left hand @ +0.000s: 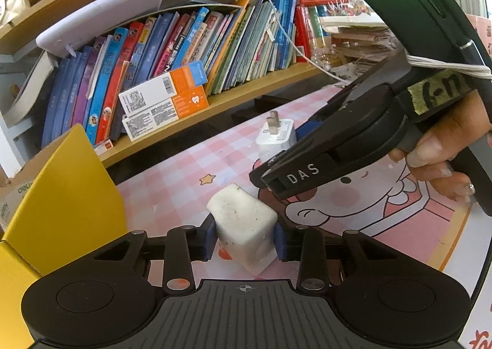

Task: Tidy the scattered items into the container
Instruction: 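Grasp the white foam cube with the left tool while the right tool grasps the white charger, then lift the foam cube and charger with both tools over the yellow box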

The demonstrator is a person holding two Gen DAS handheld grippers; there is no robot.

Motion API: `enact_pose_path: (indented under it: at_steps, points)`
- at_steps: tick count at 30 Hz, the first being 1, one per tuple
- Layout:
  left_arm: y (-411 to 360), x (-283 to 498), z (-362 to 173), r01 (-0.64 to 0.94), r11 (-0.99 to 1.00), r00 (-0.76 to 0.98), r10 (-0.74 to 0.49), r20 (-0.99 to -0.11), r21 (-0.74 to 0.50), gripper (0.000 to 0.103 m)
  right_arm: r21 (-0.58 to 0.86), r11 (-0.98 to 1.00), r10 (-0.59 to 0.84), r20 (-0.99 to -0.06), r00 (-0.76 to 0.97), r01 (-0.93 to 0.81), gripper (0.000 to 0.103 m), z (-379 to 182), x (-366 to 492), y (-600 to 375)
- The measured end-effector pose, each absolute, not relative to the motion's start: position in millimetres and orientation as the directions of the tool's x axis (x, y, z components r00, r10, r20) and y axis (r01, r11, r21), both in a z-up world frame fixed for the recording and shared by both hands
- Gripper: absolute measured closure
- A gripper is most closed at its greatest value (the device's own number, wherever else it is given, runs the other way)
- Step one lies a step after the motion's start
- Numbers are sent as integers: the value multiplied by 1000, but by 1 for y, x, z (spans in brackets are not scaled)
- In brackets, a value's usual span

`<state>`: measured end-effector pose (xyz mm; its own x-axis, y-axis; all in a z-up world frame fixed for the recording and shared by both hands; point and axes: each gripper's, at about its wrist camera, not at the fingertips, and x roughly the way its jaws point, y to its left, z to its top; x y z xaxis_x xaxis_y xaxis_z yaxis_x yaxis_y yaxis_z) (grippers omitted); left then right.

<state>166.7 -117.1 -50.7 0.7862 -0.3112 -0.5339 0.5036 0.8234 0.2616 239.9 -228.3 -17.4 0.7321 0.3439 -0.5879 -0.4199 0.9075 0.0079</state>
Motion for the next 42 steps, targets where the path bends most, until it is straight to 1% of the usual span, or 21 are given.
enact_pose_path:
  at_steps: [8,21,25,29,42]
  points:
    - [-113,158,-47,511,814,791,-320,-522,276,71,9,915,336,-569,750,-403,60,-10,222,-231]
    - [-113,134,-35,546,794,790,-383,-478,268,71,33,940,303,-536,788,-339,60,-1,187,-249]
    - [-110,128,-32,559,791,783,-404,-473,250,71,39,941,304,-533,789,-336,60,0,180,-249]
    - [-110,116,-28,571,780,782,-421,-460,257,71,42,939,310,-533,787,-342,60,0,174,-246]
    - [-94,93,-19,560,781,798,-418,-435,277,71,71,931,339,-531,777,-358,60,2,160,-234]
